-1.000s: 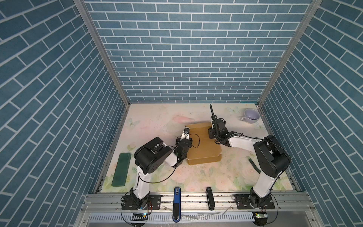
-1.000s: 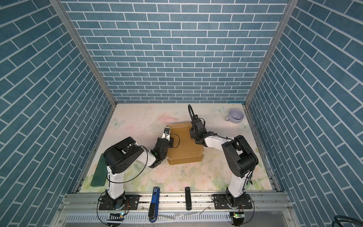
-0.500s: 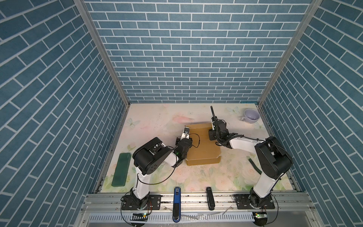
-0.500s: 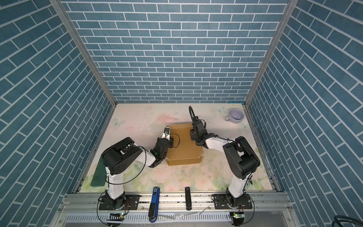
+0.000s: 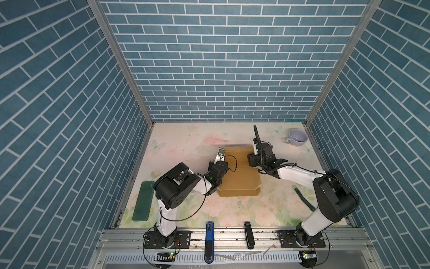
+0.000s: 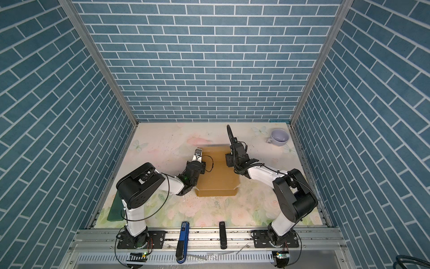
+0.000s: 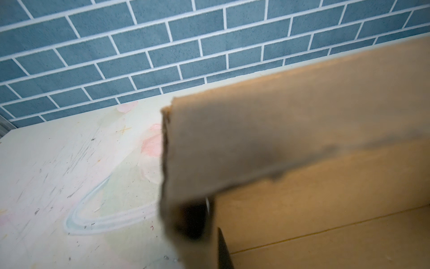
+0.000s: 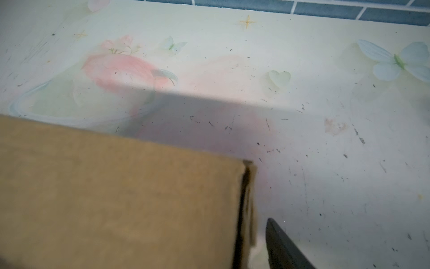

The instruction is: Fold the paper box

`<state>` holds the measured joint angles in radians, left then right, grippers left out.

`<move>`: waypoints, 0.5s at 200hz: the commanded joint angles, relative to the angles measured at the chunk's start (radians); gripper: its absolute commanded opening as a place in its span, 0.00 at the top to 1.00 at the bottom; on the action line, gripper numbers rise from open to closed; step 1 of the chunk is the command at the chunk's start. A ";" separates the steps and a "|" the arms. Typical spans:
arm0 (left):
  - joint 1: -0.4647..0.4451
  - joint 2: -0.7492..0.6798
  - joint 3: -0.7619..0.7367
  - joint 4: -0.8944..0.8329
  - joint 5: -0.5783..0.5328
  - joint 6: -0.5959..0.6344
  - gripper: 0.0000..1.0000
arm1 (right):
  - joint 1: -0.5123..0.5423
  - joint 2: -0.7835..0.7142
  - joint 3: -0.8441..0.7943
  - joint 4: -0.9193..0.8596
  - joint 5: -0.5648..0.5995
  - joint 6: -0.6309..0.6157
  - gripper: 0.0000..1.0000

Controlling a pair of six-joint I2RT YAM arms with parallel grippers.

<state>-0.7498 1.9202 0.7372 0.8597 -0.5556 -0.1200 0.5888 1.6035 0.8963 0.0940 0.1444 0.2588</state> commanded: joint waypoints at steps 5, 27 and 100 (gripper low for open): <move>0.016 -0.025 0.031 -0.169 0.030 -0.021 1.00 | 0.002 -0.057 -0.048 -0.044 -0.028 0.025 0.37; 0.027 -0.036 0.065 -0.251 0.044 -0.044 1.00 | 0.002 -0.098 -0.073 -0.057 -0.039 0.033 0.36; 0.062 -0.036 0.178 -0.482 0.109 -0.102 1.00 | 0.002 -0.199 -0.130 -0.094 -0.066 0.056 0.34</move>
<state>-0.7090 1.8942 0.8833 0.5484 -0.4934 -0.1970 0.5892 1.4464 0.7994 0.0269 0.0948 0.2855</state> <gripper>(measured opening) 0.068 0.657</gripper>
